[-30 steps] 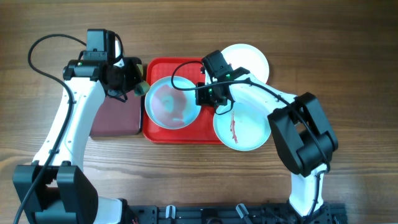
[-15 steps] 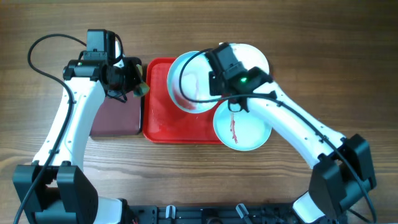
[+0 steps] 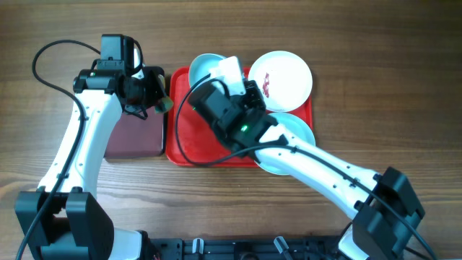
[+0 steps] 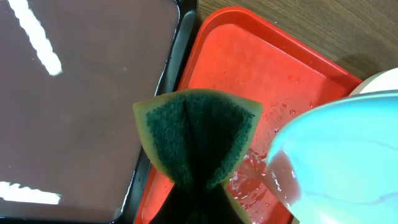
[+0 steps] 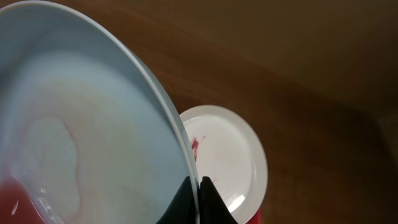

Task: Clean dirty plates on tray and stack at the side
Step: 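Lift the cleaned plate with the right gripper and place it right of the tray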

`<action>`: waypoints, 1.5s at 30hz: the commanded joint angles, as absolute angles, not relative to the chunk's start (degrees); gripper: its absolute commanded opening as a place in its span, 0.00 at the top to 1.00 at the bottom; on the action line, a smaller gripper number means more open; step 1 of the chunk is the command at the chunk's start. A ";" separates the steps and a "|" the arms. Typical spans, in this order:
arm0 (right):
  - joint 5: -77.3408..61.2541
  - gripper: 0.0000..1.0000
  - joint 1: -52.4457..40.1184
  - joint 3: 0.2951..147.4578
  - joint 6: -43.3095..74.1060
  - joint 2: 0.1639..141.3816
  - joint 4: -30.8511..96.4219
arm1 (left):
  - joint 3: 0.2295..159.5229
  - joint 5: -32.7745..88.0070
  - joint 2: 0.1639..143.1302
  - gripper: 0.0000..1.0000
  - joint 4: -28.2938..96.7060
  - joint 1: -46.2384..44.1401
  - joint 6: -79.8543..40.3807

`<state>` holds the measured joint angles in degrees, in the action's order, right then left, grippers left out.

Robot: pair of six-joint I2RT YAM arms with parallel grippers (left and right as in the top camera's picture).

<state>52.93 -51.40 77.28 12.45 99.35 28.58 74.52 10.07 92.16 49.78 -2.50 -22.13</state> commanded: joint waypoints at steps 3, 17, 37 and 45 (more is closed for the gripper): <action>71.81 0.96 -54.19 77.91 -1.65 98.45 21.50 | 75.00 9.30 92.68 0.96 49.80 -2.44 -21.43; 76.34 0.95 -55.18 77.89 -11.49 98.45 11.16 | 75.00 9.30 92.68 0.96 49.80 -2.44 -21.43; -9.89 0.96 -28.97 77.36 21.06 98.35 33.10 | 75.00 9.30 92.68 0.96 49.80 -2.46 -21.41; -18.55 0.96 -2.24 77.36 22.50 98.35 39.88 | 75.00 9.28 92.68 0.96 50.00 -2.50 -21.39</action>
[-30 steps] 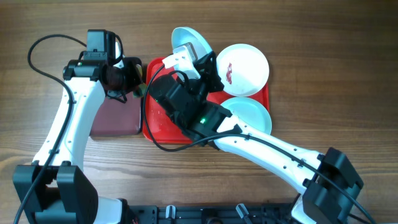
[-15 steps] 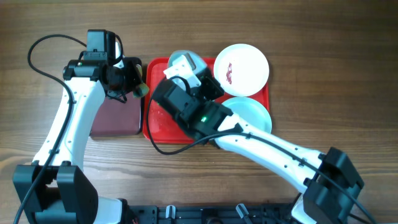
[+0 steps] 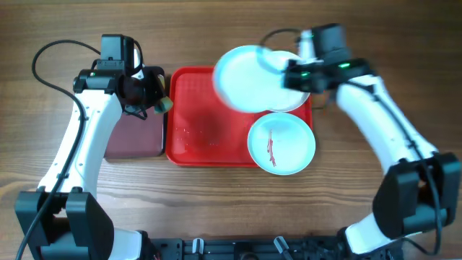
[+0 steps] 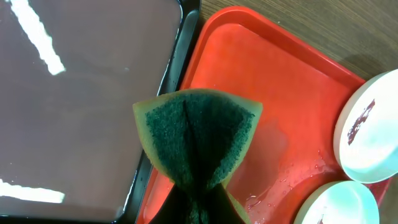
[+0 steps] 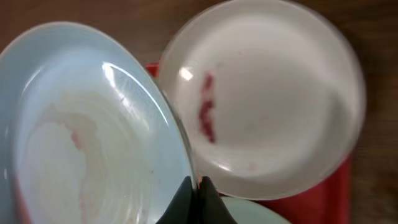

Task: Clean dirty plates on tray and stack at the side
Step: 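Lift the cleaned plate with the right gripper and place it right of the tray, then grasp the blue-rimmed plate with the right gripper and drag it left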

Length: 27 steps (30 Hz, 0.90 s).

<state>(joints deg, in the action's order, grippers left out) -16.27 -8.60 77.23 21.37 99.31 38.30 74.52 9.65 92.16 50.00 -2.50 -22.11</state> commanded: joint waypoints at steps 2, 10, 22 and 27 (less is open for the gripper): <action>-12.38 0.96 4.16 77.32 22.52 98.37 41.93 | 75.00 9.30 92.68 0.96 50.00 -2.50 -21.39; -2.22 0.96 19.22 70.87 27.40 98.59 41.28 | 75.00 9.28 92.68 0.96 50.00 -2.50 -21.39; -0.30 0.96 24.67 58.30 30.02 99.02 28.86 | 75.00 9.28 92.68 0.96 50.00 -2.50 -21.39; -6.09 0.72 24.62 58.43 25.65 98.98 30.68 | 75.00 9.23 92.68 0.96 49.91 -2.50 -21.39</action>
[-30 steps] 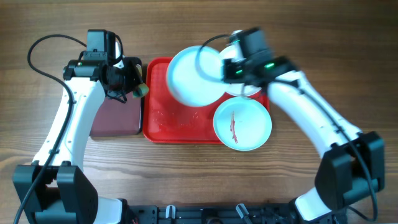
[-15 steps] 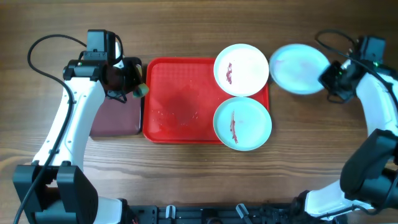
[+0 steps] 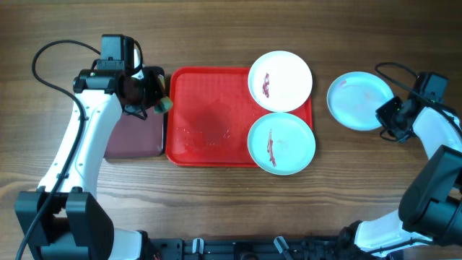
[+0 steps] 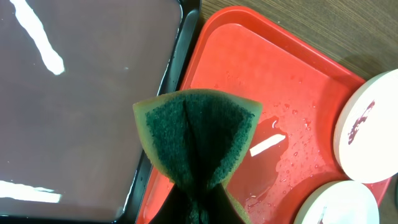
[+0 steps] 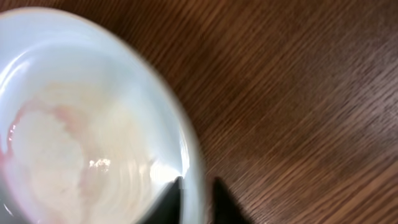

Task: Clean dirty plates on tray and stack at the side
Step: 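Grasp the blue-rimmed plate with the right gripper and drag it left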

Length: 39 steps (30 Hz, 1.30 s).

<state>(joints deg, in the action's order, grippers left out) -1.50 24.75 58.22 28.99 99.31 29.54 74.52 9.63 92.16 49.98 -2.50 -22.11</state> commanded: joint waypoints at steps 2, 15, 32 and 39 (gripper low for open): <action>-8.29 0.72 24.62 59.77 23.88 98.67 33.80 | 75.00 9.30 92.68 0.96 50.17 -2.50 -21.39; -22.70 0.76 12.16 61.23 10.48 90.15 51.46 | 75.00 9.32 92.68 0.96 50.46 -2.50 -21.39; -18.48 0.77 0.14 49.89 9.15 90.56 46.13 | 75.00 9.32 92.68 0.96 50.89 -2.50 -21.39; -17.98 0.83 -0.16 48.82 9.21 90.56 45.60 | 75.00 9.32 92.68 0.96 50.92 -2.50 -21.39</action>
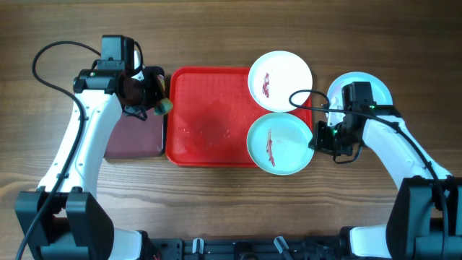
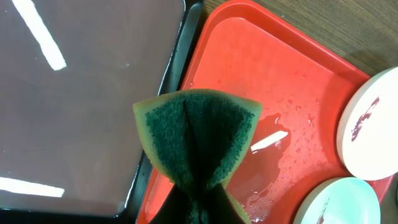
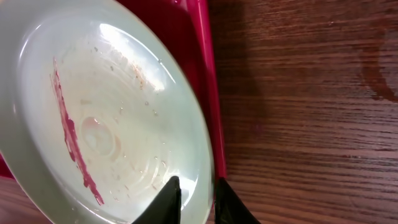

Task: Clean dirty plates on tray and stack at the side
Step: 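Grasp the blue-rimmed plate with the right gripper and drag it left, then scrub the blue-rimmed plate with the sponge in the left gripper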

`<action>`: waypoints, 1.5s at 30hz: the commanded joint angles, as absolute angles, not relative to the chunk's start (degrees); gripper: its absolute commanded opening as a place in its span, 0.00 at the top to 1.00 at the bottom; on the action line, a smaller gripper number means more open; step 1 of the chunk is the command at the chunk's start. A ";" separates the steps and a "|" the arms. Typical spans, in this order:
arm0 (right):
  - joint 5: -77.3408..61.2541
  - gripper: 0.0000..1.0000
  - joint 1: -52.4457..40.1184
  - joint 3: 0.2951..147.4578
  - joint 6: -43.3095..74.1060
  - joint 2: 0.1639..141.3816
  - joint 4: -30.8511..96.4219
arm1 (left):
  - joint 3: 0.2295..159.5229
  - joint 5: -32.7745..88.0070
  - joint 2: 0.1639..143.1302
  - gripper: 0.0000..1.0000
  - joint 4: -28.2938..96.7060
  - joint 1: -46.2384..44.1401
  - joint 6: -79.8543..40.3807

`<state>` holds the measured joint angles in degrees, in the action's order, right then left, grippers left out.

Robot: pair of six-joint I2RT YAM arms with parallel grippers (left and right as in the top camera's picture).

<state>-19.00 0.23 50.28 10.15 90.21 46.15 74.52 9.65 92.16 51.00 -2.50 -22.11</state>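
Observation:
The red tray carries a white plate with a red smear and a pale green plate with a red streak. A light blue plate lies on the table right of the tray, partly under my right arm. My right gripper is open, its fingers either side of the streaked plate's right rim at the tray's edge. My left gripper is shut on a folded green sponge, held over the tray's left edge.
A dark tray of brownish water sits left of the red tray. Water pools on the red tray's floor. Bare wooden table lies right of the tray's rim.
My right gripper was open at the light blue plate on the table. Now it is at the tray's right edge, astride the streaked plate's rim. The left arm and sponge have not moved.
My right gripper held the light blue plate tilted over the tray's left end near the sponge. Then it held the plate above the tray's back. Then the plate lay on the table at the right with the gripper open. Now the gripper is at the streaked plate.

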 commanded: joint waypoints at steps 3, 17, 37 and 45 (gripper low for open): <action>-17.98 0.89 -0.16 47.42 9.80 90.56 44.05 | 75.00 9.32 92.68 0.96 50.87 -2.50 -21.39; -28.84 0.96 -2.72 47.03 16.69 90.52 41.15 | 75.00 9.30 92.68 0.96 50.85 -2.50 -21.37; -1.54 0.96 -35.07 47.03 55.51 95.83 7.29 | 75.00 9.30 92.68 0.96 50.78 -2.50 -21.17; -3.57 0.56 -34.59 53.08 44.82 98.10 10.07 | 75.00 9.30 92.68 0.96 50.83 -2.50 -21.19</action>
